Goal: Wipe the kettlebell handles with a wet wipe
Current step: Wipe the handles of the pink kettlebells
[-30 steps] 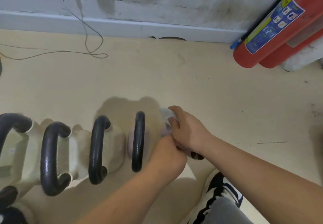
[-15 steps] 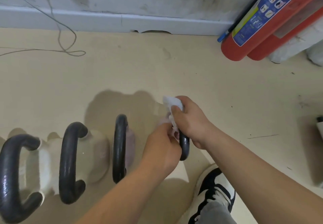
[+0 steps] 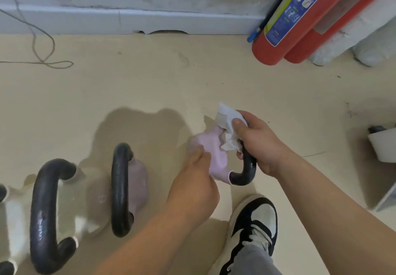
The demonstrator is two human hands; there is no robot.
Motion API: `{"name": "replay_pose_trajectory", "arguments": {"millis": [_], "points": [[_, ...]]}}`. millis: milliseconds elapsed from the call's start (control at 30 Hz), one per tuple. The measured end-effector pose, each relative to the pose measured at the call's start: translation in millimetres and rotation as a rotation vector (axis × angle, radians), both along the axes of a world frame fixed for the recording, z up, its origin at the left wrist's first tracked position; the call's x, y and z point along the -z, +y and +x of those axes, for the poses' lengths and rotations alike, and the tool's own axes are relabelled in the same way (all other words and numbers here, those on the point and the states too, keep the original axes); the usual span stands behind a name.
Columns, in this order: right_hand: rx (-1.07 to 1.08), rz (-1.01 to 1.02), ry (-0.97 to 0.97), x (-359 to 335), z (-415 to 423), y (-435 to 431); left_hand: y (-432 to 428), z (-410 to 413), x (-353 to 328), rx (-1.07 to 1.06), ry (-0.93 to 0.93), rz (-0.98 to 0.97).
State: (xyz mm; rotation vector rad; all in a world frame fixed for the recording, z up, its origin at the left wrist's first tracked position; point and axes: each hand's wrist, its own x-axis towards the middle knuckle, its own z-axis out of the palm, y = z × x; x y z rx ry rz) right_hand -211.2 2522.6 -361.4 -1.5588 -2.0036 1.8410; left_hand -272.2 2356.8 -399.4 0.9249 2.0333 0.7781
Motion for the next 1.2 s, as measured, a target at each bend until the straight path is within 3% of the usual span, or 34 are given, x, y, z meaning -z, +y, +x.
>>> {"name": "replay_pose_trajectory", "arguments": {"millis": [167, 400, 600, 700, 800, 900, 1200], "points": [[0.099, -0.017, 0.015, 9.1, 28.6, 2.1, 13.3, 14.4, 17.7, 0.346, 0.209, -0.05], [0.052, 0.045, -0.038, 15.7, 65.3, -43.9, 13.0, 24.6, 32.3, 0.416, 0.466, -0.123], [-0.249, 0.155, -0.068, 10.3, 36.6, -84.2, 1.4, 7.5, 47.6, 0.211, 0.212, -0.072], [-0.256, 0.275, -0.048, 8.9, 3.2, -83.5, -4.7, 3.4, 51.9, 0.135, 0.187, -0.069], [-0.183, 0.244, -0.142, 4.5, -22.0, -61.0, -1.0, 13.0, 46.0, 0.031, 0.154, -0.036], [-0.255, 0.356, -0.269, -1.5, -36.7, -29.9, 4.0, 18.8, 51.8, -0.018, 0.182, -0.025], [-0.367, 0.415, -0.188, 3.1, 3.6, 3.9, 5.3, -6.5, 48.3, 0.175, 0.27, -0.046]]}}
